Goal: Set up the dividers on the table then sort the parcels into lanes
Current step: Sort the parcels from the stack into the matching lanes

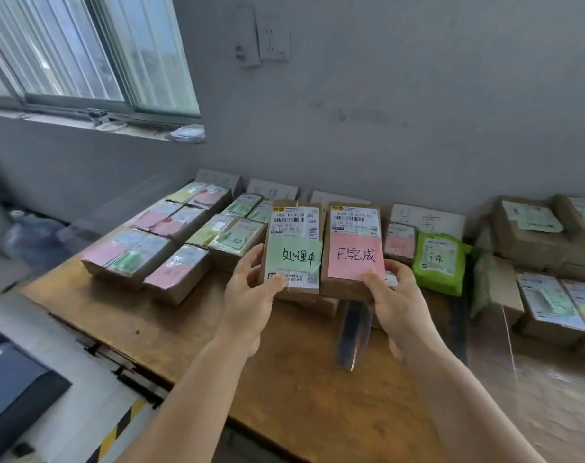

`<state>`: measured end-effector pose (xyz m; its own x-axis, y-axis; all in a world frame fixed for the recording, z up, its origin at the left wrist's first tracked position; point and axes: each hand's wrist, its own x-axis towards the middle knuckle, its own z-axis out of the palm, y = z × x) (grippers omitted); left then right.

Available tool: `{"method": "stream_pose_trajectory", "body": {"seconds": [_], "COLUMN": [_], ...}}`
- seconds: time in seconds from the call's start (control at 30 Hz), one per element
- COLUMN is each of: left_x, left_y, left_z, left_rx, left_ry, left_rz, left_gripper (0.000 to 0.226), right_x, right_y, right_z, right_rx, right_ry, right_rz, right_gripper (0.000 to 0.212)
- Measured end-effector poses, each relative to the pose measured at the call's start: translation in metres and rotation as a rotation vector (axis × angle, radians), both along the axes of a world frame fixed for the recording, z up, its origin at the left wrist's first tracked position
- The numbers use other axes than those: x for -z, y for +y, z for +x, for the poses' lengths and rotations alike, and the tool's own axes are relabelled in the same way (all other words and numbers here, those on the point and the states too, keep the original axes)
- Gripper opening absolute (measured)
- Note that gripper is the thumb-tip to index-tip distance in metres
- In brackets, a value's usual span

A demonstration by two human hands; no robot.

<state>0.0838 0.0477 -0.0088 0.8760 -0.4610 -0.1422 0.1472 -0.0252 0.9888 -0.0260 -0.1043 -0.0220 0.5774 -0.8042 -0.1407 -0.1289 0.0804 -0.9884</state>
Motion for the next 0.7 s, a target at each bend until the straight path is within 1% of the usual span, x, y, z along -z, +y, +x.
{"method": "stream_pose_trajectory", "body": {"seconds": [0.1,0.2,0.33,0.53,0.7], "left_x": [0.002,0.008,0.020,0.040,0.057], "left_y": [0.018,0.038,0.062,0.092,0.120], "left_z": [0.013,0.032,0.062,0.115,0.152], "left_rx": [-0.062,-0.105,-0.125,-0.048,0.046], "left_ry": [0.005,0.022,0.065,0.107,0.146], "left_rz": [-0.023,-0.042,-0.076,-0.069,-0.021], "left_gripper": [0.053,0.059,0.056,0.053,0.054], "right_x": [0.004,0.011,0.021,0.055,0.081], "right_y": [0.015,0.033,0.058,0.100,0.132], "right_z": [0.019,0.036,0.056,0.080,0.108], "right_rx": [-0.042,-0.055,-0.079,-0.009,0.076], "right_ry": [0.051,0.105,0.172,0.311,0.427], "right_rz": [-0.028,-0.020,0.002,0.026,0.081], "right_gripper": [0.034,0.046,0.048,0.050,0.050]}}
